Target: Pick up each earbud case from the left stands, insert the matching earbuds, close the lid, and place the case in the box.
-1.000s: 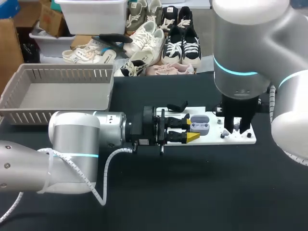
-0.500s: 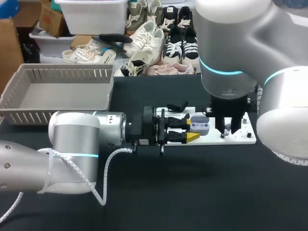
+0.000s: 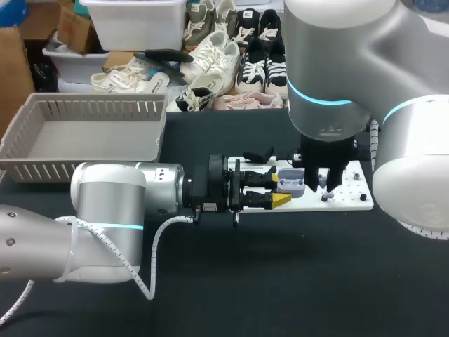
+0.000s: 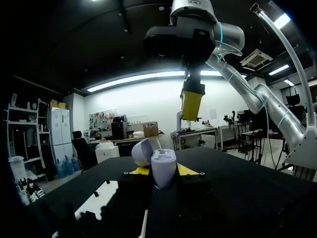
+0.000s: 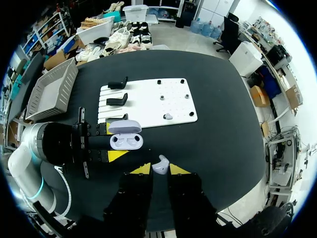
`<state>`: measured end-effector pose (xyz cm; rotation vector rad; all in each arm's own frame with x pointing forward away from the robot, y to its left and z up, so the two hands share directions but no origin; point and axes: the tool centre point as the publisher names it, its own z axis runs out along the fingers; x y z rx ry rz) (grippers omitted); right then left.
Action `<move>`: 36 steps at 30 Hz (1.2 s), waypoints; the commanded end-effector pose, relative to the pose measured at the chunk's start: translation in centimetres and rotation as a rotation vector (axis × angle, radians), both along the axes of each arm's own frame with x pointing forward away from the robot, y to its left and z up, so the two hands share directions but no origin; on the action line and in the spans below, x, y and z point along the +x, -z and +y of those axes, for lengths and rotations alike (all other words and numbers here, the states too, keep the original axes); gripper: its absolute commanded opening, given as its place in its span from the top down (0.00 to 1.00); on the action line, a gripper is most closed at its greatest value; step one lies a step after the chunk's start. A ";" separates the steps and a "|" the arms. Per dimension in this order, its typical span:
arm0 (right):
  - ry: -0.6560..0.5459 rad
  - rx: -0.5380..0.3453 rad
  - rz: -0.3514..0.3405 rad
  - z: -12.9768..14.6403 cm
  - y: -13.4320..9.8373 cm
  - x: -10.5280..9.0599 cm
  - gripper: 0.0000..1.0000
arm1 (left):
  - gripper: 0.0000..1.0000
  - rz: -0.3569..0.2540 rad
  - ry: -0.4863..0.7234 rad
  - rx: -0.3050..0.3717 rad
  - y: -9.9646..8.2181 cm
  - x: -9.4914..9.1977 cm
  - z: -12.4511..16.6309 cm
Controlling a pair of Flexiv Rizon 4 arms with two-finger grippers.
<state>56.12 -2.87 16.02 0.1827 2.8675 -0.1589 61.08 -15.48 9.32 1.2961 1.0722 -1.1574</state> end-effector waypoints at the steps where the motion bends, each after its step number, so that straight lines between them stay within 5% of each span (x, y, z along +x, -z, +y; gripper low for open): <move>1: -0.008 0.003 -0.016 1.2 -0.2 -0.1 1.00 | 1.00 -0.001 -0.005 -0.001 0.0 -0.1 0.0; 18: -0.079 -0.125 0.054 5.0 -1.3 1.4 1.00 | 1.00 -0.001 -0.005 -0.001 0.0 -0.1 0.0; 36: -0.029 -0.153 0.085 3.8 0.0 2.0 1.00 | 1.00 -0.001 -0.005 -0.001 0.0 -0.1 0.0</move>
